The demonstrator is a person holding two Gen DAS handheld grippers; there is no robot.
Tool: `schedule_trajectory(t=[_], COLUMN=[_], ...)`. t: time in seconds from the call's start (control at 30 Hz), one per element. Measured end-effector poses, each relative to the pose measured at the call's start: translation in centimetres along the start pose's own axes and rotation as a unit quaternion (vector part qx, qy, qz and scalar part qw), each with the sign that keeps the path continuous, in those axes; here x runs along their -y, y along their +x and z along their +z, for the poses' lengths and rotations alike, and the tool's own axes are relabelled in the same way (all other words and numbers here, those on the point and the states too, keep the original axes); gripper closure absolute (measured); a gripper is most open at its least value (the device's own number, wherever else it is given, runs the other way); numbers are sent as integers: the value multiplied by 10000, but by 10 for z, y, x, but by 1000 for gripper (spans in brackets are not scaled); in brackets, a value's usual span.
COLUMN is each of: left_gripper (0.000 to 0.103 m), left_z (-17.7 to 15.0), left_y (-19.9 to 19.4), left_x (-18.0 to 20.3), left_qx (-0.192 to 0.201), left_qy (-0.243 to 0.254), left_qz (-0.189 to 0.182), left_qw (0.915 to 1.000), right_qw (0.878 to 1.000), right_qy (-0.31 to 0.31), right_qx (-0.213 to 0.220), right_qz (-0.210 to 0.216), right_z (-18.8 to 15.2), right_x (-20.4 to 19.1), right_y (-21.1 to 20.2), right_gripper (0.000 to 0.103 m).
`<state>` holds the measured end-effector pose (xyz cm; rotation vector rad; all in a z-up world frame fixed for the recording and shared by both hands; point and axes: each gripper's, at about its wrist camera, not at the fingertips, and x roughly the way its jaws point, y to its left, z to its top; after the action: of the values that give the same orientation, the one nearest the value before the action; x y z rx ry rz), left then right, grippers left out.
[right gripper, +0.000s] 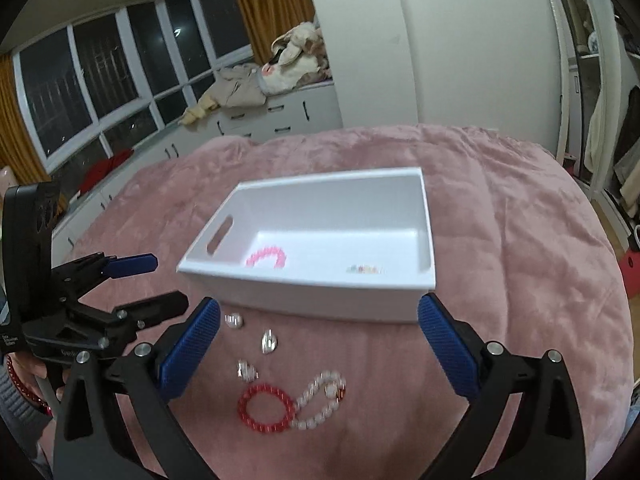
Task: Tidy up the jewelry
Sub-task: 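Move both tools back to the remaining jewelry beside the bin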
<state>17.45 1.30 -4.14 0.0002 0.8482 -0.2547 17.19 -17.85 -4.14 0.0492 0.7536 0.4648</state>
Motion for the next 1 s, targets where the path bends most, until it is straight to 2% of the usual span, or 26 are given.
schedule_trajectory(t=[0.17,0.33,0.37,0.4,0.47,0.53,0.63,0.7,0.77,0.83,0.93,1.0], left_gripper=[9,10,10,12,20,30,36,39,47,58,62,64], left_z=[-44,-72,-75,-77,-83,-87,-89,-92,-94,-94,-93,-93], left_y=[23,46,50,52,60,67,75,81,87,90,91,92], left_x=[12,17,17,17,14,9,2,-3,-5,-4,-2,-2], left_qx=[-272,-475,-495,-490,-489,-525,-505,-550,-633,-643,-646,-659], left_qy=[93,149,139,122,-21,-163,-244,-315,-337,-253,-207,-213], left_qz=[-69,-20,-33,-49,-156,-231,-160,-131,-144,-128,-133,-128], left_qw=[9996,9988,9987,9987,9987,9982,9983,9979,9973,9975,9976,9975], right_qw=[9995,9972,9957,9941,9912,9908,9873,9841,9823,9811,9790,9788], right_qy=[189,580,688,792,934,919,1052,1197,1168,1135,1104,1096], right_qx=[-208,-439,-558,-639,-795,-908,-1174,-1285,-1453,-1568,-1712,-1726], right_qz=[131,195,281,378,490,405,216,248,160,56,-75,-112], right_z=[-27,-52,-57,-61,-67,-69,-75,-77,-81,-84,-87,-88], right_x=[6,24,28,31,34,34,36,39,37,36,36,37], right_y=[11,27,31,35,43,49,61,69,78,85,91,90], right_gripper=[5,6,11,15,15,17,26,32,37,38,42,50])
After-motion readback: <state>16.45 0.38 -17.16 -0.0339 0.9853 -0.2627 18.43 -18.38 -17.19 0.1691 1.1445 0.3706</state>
